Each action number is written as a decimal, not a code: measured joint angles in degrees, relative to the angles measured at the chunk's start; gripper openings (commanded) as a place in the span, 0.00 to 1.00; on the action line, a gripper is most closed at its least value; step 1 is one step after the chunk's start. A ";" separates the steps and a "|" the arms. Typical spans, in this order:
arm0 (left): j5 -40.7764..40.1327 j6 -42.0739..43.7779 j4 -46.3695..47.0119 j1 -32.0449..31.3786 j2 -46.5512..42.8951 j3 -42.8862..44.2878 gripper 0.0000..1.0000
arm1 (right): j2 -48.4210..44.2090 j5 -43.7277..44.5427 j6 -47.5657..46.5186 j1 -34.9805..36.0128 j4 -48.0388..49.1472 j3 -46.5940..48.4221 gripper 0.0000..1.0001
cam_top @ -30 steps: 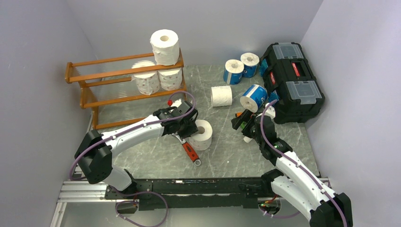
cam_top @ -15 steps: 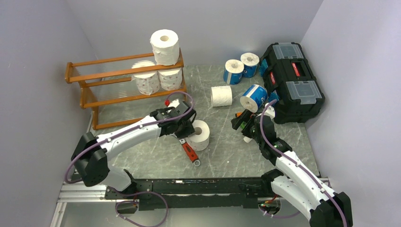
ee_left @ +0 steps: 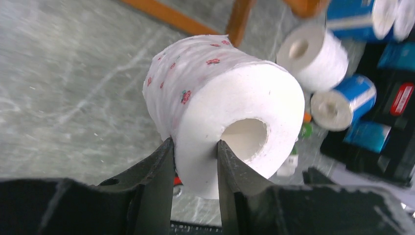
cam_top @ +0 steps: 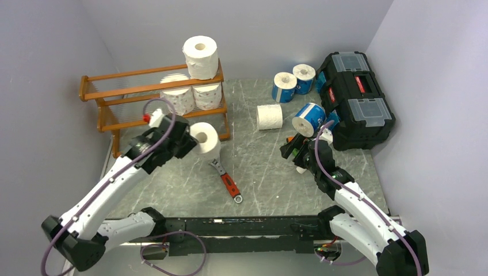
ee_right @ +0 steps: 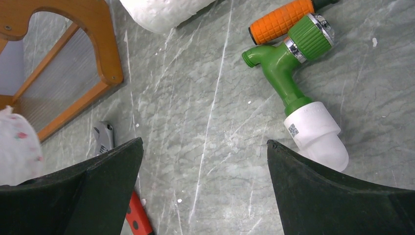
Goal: Place and organize the paper towels onto the shelf
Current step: Pick up the paper towel from the center of the board, then place the paper towel on the shelf.
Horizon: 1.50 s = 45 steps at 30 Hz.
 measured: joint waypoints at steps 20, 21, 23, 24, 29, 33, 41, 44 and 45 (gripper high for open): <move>7.04 12.48 -5.35 39.06 -2.49 9.29 0.29 | -0.09 -0.02 -0.20 0.00 -0.02 0.02 0.99; 7.65 12.72 -5.38 40.06 -1.75 10.25 0.29 | -0.09 -0.02 -0.20 0.00 -0.02 0.02 0.99; 8.87 13.16 -5.40 41.92 0.13 12.20 0.29 | -0.09 -0.02 -0.20 0.00 -0.02 0.02 0.99; 9.55 13.18 -5.44 42.80 1.22 13.14 0.29 | -0.09 -0.02 -0.20 0.00 -0.04 0.00 0.99; 11.45 13.09 -7.41 45.20 5.70 17.62 0.33 | -0.17 0.00 -0.22 0.00 -0.07 0.02 0.99; 11.58 12.09 -10.84 45.59 8.52 22.60 0.29 | -0.44 0.00 -0.28 0.00 -0.04 0.02 0.99; 11.85 8.52 -22.05 47.91 15.04 31.65 0.15 | -0.28 -0.04 -0.42 0.00 -0.04 0.00 0.99; 12.24 7.78 -24.87 49.18 17.57 32.96 0.19 | -0.28 -0.02 -0.42 0.00 -0.04 0.02 0.99; 12.39 7.50 -25.66 49.48 18.21 33.11 0.20 | -0.28 -0.02 -0.42 0.00 -0.04 0.00 0.99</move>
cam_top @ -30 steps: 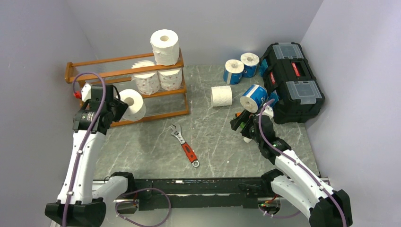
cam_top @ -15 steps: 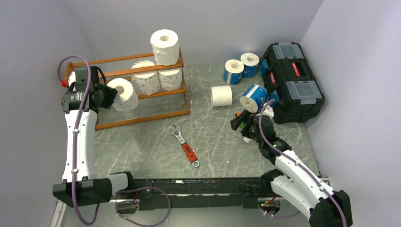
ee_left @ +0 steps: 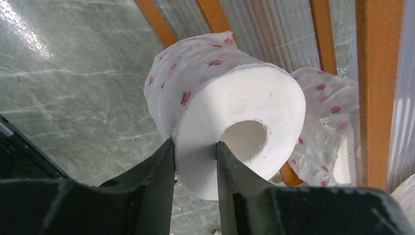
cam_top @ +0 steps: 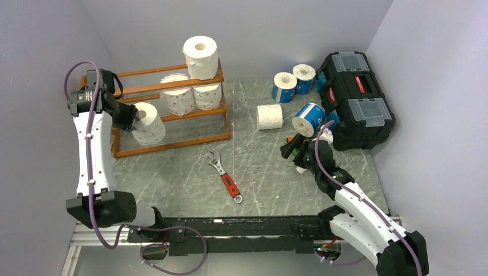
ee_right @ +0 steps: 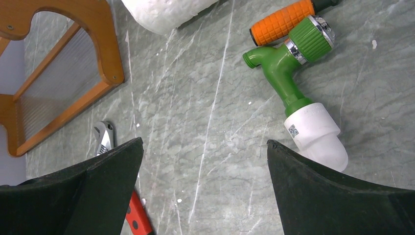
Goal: Place and organize the paper towels onto the shelf
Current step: Place the paper towel on the shelf.
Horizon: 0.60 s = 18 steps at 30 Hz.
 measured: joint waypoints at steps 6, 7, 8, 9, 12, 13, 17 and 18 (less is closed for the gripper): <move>0.85 -1.05 -2.03 1.16 0.87 1.81 0.22 | -0.13 0.00 -0.02 0.00 0.00 0.02 0.99; 0.90 -1.29 -2.49 1.31 1.09 2.51 0.22 | -0.15 0.00 -0.02 0.00 0.00 0.02 0.99; 0.90 -1.44 -2.99 1.51 1.38 3.39 0.22 | -0.15 0.00 -0.02 0.00 0.00 0.02 0.99; 0.87 -1.53 -3.41 1.64 1.77 4.22 0.22 | -0.15 0.00 -0.02 0.00 0.00 0.00 0.99; 0.92 -1.64 -4.17 1.99 3.26 6.82 0.22 | -0.15 0.00 -0.02 0.00 0.00 0.00 0.99; 0.94 -1.66 -4.20 2.01 3.69 7.28 0.22 | -0.15 0.00 -0.02 0.00 0.00 0.00 0.99; 0.98 -1.84 -4.31 2.05 4.63 7.56 0.22 | -0.17 0.00 -0.02 0.00 0.00 0.02 0.99; 0.96 -1.86 -4.33 2.08 4.85 7.56 0.22 | -0.17 0.02 -0.02 0.00 0.00 0.00 0.99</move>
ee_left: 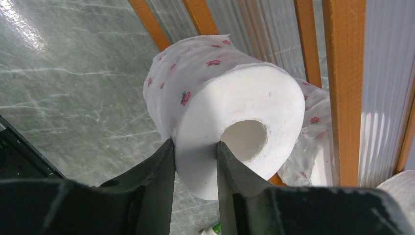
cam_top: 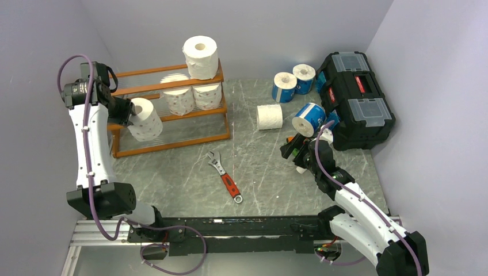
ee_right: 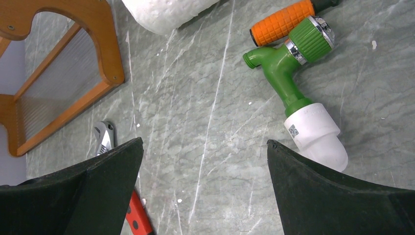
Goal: Place and organize the paper towels onto the shelf
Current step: Place the paper towel on the shelf.
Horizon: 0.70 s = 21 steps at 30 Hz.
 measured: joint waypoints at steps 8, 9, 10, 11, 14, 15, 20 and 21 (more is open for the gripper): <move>0.20 -0.02 0.15 0.02 0.72 0.83 0.25 | 0.00 0.00 -0.02 0.00 0.00 0.02 0.99; 0.24 -0.02 0.26 0.02 0.87 1.01 0.25 | 0.00 0.00 -0.02 0.00 -0.02 0.02 0.99; 0.33 -0.02 0.37 0.02 1.14 1.20 0.25 | 0.00 0.00 -0.02 0.00 -0.02 0.02 0.99; 0.44 -0.02 0.39 0.02 1.36 1.33 0.25 | -0.02 0.00 -0.04 0.00 -0.02 0.02 0.99; 0.70 -0.02 0.42 0.02 2.23 1.75 0.25 | -0.15 0.00 -0.07 0.00 -0.02 0.02 0.99; 0.85 -0.02 0.44 0.02 2.43 1.81 0.25 | -0.17 0.00 -0.11 0.00 -0.02 0.02 0.99; 1.09 0.00 0.83 0.02 3.10 1.86 0.25 | -0.17 0.00 -0.17 0.00 -0.02 0.02 0.99; 1.09 0.00 0.85 0.02 3.19 1.86 0.25 | -0.17 0.00 -0.17 0.00 -0.02 0.02 0.99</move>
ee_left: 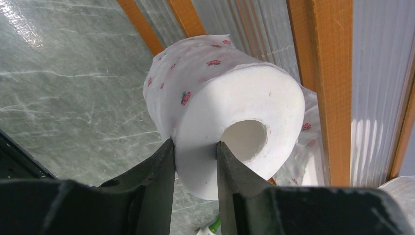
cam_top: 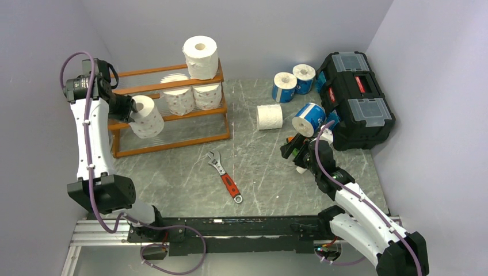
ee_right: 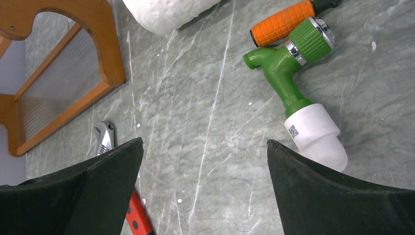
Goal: Place and organize the paper towels onto the shelf
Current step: Place the paper towel on the shelf.
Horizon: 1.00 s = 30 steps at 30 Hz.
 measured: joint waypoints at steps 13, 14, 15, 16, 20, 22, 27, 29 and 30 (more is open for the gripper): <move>0.37 0.26 3.87 0.00 1.07 0.02 0.33 | 0.02 0.02 0.00 0.00 0.00 0.00 0.99; 0.37 0.26 3.96 0.00 1.03 -0.04 0.34 | 0.02 0.02 0.00 0.00 0.00 0.00 0.99; 0.37 0.28 4.11 0.00 1.03 -0.07 0.34 | 0.09 0.00 0.00 0.00 0.00 -0.02 0.99; 0.37 0.31 4.24 0.00 1.03 -0.07 0.34 | 0.17 0.02 0.00 0.00 0.00 0.00 0.99; 0.39 0.46 4.50 0.00 1.03 -0.13 0.35 | 0.35 0.00 0.00 0.00 0.00 0.00 0.99; 0.44 0.48 4.94 0.00 1.03 -0.46 0.36 | 0.35 0.02 0.00 0.00 0.00 0.00 0.99; 0.98 0.39 7.98 0.00 0.87 -2.82 0.41 | 0.35 0.02 0.00 0.00 0.00 -0.02 0.99; 1.09 0.42 8.33 -0.02 0.87 -2.93 0.43 | 0.35 0.02 0.00 0.00 0.00 0.00 0.99; 1.14 0.42 8.57 -0.09 0.87 -2.93 0.43 | 0.35 0.02 0.00 0.00 0.00 -0.02 0.99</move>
